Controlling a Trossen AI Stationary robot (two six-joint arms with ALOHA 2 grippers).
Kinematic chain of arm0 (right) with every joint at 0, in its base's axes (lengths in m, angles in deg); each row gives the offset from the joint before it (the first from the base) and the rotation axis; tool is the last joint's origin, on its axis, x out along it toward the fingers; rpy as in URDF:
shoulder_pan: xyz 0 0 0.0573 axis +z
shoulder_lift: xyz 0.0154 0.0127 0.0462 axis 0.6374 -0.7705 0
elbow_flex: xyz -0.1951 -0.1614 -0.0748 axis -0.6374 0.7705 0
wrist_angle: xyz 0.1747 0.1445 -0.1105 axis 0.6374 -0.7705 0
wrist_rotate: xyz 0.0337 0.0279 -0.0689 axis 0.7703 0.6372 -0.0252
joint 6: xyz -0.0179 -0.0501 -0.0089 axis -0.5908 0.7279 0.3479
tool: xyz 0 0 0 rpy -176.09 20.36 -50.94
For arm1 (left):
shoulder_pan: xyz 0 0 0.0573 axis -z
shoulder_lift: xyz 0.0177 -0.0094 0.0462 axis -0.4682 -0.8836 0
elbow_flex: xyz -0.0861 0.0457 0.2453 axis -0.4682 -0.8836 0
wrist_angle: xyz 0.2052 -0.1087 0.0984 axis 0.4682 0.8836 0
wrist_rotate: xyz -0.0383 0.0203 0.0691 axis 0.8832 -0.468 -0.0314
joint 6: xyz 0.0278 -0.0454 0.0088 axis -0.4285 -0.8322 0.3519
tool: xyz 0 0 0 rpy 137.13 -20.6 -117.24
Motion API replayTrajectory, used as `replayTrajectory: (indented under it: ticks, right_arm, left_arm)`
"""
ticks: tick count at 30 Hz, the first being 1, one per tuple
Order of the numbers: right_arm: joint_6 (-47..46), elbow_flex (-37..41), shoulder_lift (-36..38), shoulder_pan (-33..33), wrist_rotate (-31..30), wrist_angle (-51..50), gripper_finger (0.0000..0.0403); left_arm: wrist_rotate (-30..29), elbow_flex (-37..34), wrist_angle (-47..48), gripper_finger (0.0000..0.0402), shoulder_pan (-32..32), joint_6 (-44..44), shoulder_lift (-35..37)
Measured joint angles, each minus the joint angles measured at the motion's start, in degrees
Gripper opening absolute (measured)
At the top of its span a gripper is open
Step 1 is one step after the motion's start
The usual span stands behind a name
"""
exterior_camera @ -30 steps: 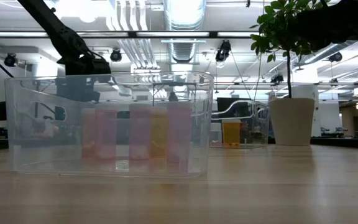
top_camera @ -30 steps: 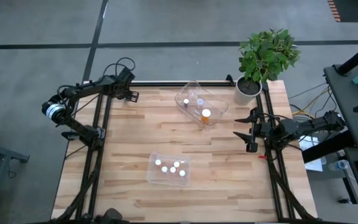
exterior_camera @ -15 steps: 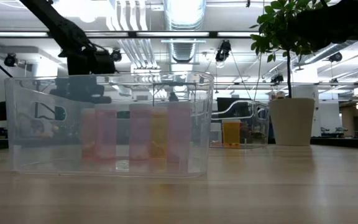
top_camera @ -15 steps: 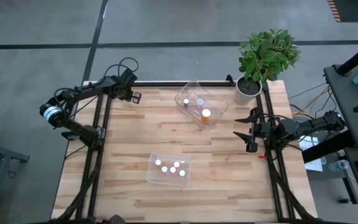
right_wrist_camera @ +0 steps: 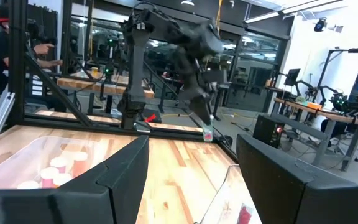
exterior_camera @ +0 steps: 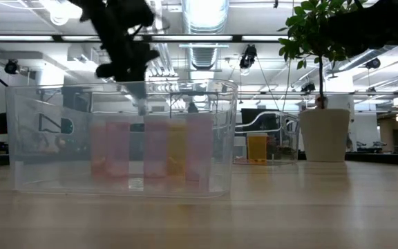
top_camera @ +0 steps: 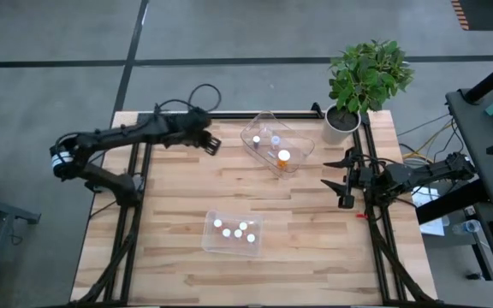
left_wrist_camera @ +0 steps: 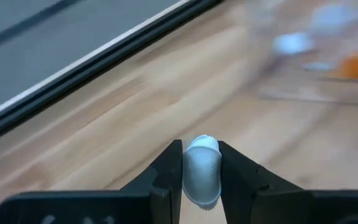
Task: Pick and place medicine bottles into bin by pill shape (circle, oval)
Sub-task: Put the blue capsule bottle into the top transparent bin
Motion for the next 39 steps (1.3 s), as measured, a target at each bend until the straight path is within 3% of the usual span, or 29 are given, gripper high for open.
replayTrajectory:
  ticks: [7,15,22,28,39]
  right_arm:
    - [-0.3,0.0,0.0,0.0,0.0,0.0,0.0233]
    - [-0.5,0.0,0.0,0.0,0.0,0.0,0.0233]
    - [-0.4,0.0,0.0,0.0,0.0,0.0,0.0233]
    - [-0.3,0.0,0.0,0.0,0.0,0.0,0.0233]
    - [-0.1,0.0,0.0,0.0,0.0,-0.1,0.0233]
  left_arm:
    - [0.1,11.9,-2.0,0.0058,10.5,1.0,-6.0]
    - [0.1,26.5,-2.2,0.0058,15.1,7.7,-18.2]
    - [0.5,38.0,-2.3,0.0058,14.7,16.6,-29.9]
    - [3.2,44.7,-2.3,0.0058,12.5,19.1,-38.5]
    - [6.2,44.8,-2.3,0.0059,7.7,13.5,-45.4]
